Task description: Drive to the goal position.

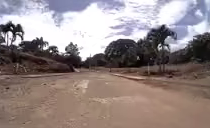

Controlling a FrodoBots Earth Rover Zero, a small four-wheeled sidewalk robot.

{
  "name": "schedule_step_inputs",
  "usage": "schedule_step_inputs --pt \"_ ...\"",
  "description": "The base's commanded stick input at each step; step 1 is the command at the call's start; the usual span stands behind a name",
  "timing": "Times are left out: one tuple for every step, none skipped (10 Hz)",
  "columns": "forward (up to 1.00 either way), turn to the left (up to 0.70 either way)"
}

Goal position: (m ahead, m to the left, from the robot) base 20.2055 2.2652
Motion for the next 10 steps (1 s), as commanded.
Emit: schedule_step_inputs --pt "1.00 0.00" --pt "1.00 0.00" --pt "1.00 0.00" --pt "1.00 0.00" --pt "1.00 0.00" --pt "1.00 0.00" --pt "1.00 0.00" --pt "1.00 0.00" --pt "1.00 0.00" --pt "1.00 0.00"
